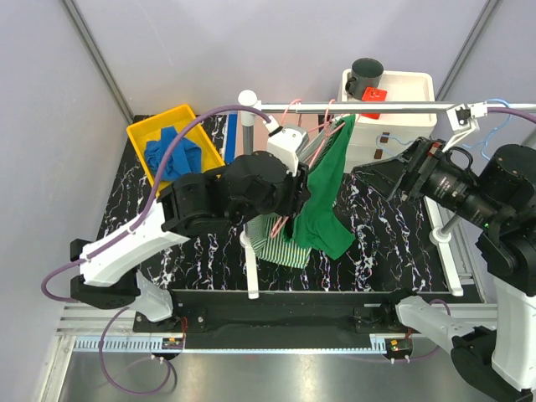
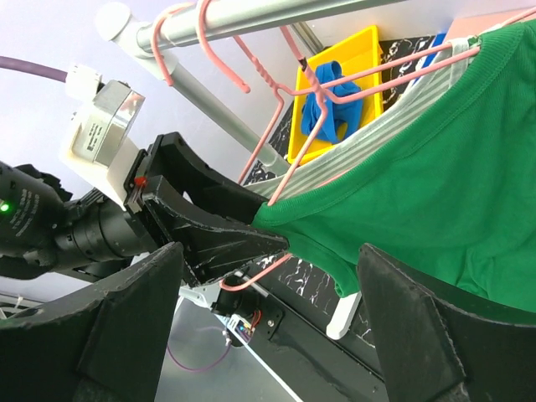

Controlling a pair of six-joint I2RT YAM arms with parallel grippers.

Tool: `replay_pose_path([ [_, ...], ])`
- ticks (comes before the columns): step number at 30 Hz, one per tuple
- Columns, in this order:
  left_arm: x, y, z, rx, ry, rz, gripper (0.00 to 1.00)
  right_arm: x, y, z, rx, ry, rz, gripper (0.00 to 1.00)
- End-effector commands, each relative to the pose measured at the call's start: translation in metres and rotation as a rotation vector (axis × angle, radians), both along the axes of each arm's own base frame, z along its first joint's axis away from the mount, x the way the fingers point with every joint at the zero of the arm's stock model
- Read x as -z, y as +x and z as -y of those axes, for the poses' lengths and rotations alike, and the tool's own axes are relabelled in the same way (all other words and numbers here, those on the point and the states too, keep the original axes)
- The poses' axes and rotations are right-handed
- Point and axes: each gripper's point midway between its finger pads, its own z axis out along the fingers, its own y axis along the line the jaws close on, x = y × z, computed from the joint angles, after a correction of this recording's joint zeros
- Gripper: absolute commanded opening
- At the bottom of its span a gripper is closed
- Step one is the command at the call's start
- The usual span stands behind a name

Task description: Remove the tank top from the hanger

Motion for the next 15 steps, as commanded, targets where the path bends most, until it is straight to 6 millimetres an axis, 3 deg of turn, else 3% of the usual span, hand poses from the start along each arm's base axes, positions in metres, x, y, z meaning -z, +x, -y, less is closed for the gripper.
replay_pose_path([
  [1,-0.006,0.007,0.004,-0.012,0.006,0.046,0.38,-0.003,-0.003,-0.003,-0.034,-0.012,0.027,0.91],
  [5,-0.003,0.007,0.01,-0.005,0.013,0.04,0.21,0.001,-0.004,-0.001,-0.02,-0.014,0.019,0.91],
  [9,-0.024,0.005,0.01,0.011,-0.036,0.057,0.0,0.006,-0.005,0.002,-0.004,-0.01,0.008,0.92],
  [15,-0.063,0.004,0.016,0.032,-0.127,0.088,0.0,0.014,-0.007,0.006,0.025,-0.004,-0.011,0.92],
])
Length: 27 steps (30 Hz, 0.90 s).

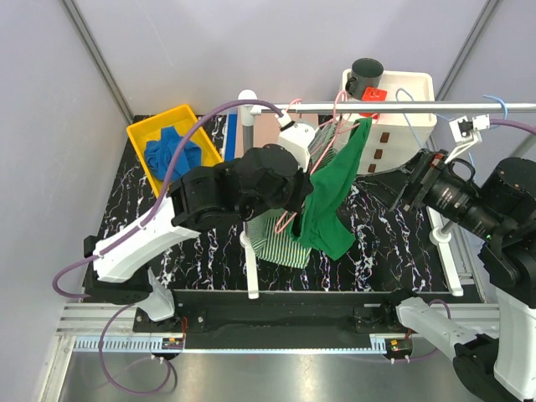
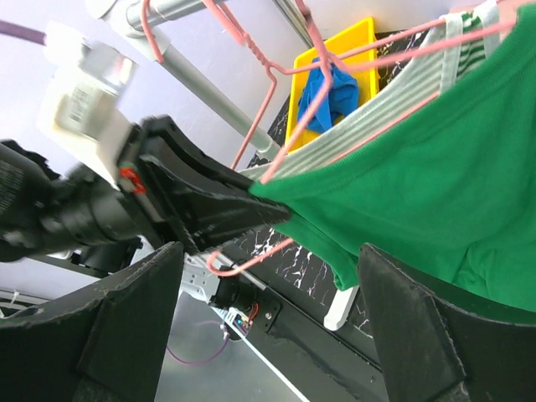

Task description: Remove the tank top from the hanger

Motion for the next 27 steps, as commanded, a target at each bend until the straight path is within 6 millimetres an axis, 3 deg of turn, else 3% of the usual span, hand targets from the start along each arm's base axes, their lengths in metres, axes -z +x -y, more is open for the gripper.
replay_pose_path([
  [1,-0.064,0.001,0.003,0.013,-0.17,0.081,0.0,0.003,0.002,0.003,0.024,0.004,-0.002,0.92],
  [5,-0.083,0.006,0.004,0.0,-0.207,0.117,0.0,0.003,-0.001,0.004,0.029,0.009,-0.004,0.92],
  [12,-0.078,0.017,0.01,-0.009,-0.215,0.088,0.0,0.006,-0.004,0.009,0.051,0.005,-0.018,0.92],
  [21,-0.045,0.024,0.02,0.007,-0.154,-0.006,0.0,0.02,-0.006,0.011,0.065,-0.005,-0.065,0.92],
  [27,-0.02,0.014,0.02,0.046,-0.103,-0.065,0.0,0.04,-0.007,0.015,0.079,-0.039,-0.111,0.92],
])
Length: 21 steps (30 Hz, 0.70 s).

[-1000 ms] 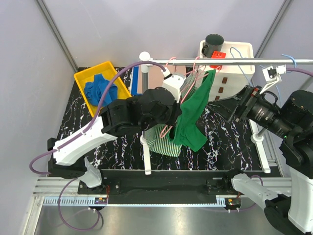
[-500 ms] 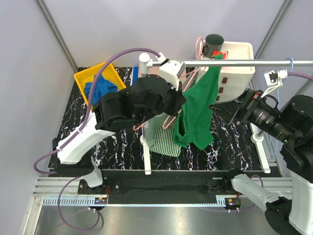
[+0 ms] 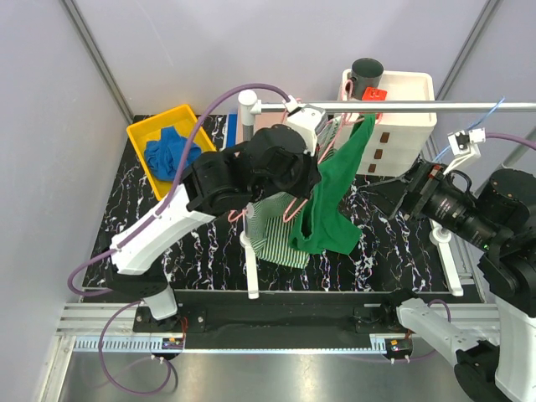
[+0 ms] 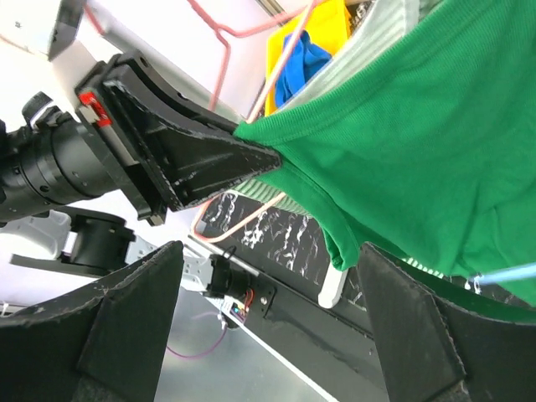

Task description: Remove the tank top from the hanger

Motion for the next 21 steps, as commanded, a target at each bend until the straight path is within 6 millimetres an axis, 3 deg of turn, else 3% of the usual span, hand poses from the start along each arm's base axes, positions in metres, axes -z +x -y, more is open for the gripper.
replay_pose_path([
  [1,0.008,-0.013,0.003,0.059,-0.024,-0.043,0.0,0.018,0.001,0.004,0.021,-0.041,-0.036,0.92],
  [3,0.013,-0.028,-0.002,0.116,-0.025,-0.078,0.0,0.03,0.002,0.007,0.029,-0.069,-0.06,0.92],
  [4,0.03,-0.034,-0.003,0.137,0.009,-0.111,0.0,0.035,0.003,0.007,0.028,-0.085,-0.064,0.91],
  [5,0.035,-0.043,-0.003,0.17,0.006,-0.137,0.0,0.039,0.004,0.009,0.035,-0.097,-0.07,0.89],
  [6,0.028,-0.052,-0.012,0.179,-0.03,-0.149,0.0,0.042,0.005,0.01,0.034,-0.114,-0.064,0.88],
  [7,0.045,-0.056,-0.014,0.186,-0.004,-0.177,0.0,0.046,0.007,0.009,0.031,-0.127,-0.07,0.87],
  [9,0.033,-0.068,-0.021,0.214,-0.079,-0.186,0.0,0.053,0.011,0.008,0.016,-0.162,-0.076,0.84],
  [10,0.041,-0.07,-0.023,0.214,-0.073,-0.201,0.0,0.056,0.016,0.007,0.011,-0.177,-0.084,0.83],
  [13,0.035,-0.077,-0.024,0.238,-0.111,-0.217,0.0,0.057,0.026,0.004,-0.004,-0.214,-0.07,0.82],
  [21,0.034,-0.094,-0.008,0.323,-0.142,-0.282,0.0,0.048,0.051,-0.011,-0.04,-0.212,-0.025,0.79],
])
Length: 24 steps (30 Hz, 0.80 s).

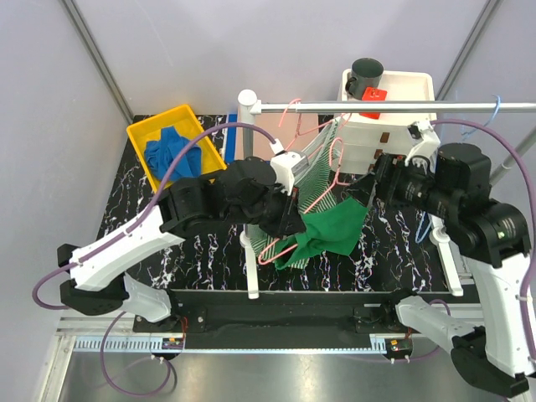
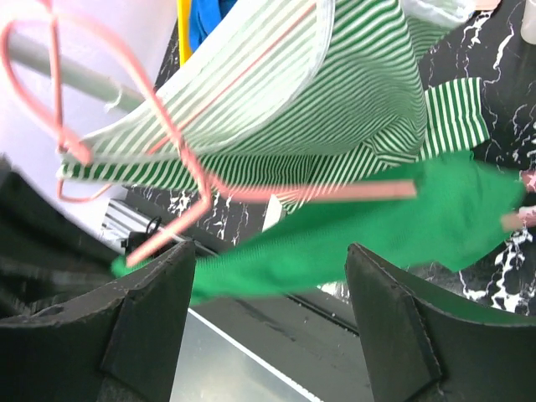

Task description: Remove the tank top from the hanger

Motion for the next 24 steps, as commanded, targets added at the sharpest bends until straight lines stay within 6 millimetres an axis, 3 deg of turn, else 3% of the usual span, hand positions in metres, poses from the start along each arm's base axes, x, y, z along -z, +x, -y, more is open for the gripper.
replay_pose_path([
  [1,-0.029,-0.011,0.021,0.067,-0.133,-0.011,0.0,-0.024,0.012,-0.008,-0.041,0.019,0.113,0.79],
  [5,-0.032,-0.01,0.025,0.078,-0.137,-0.009,0.0,-0.027,0.011,-0.012,-0.056,0.041,0.126,0.79],
  [14,-0.042,-0.02,0.035,0.143,-0.168,-0.039,0.0,-0.009,0.021,-0.015,-0.05,0.044,0.128,0.71],
  [20,-0.046,-0.02,0.036,0.136,-0.183,-0.038,0.0,0.005,0.024,-0.016,-0.043,0.045,0.113,0.52],
  [24,-0.047,-0.019,0.038,0.126,-0.191,-0.048,0.02,0.004,0.024,-0.012,-0.011,0.065,0.141,0.33],
])
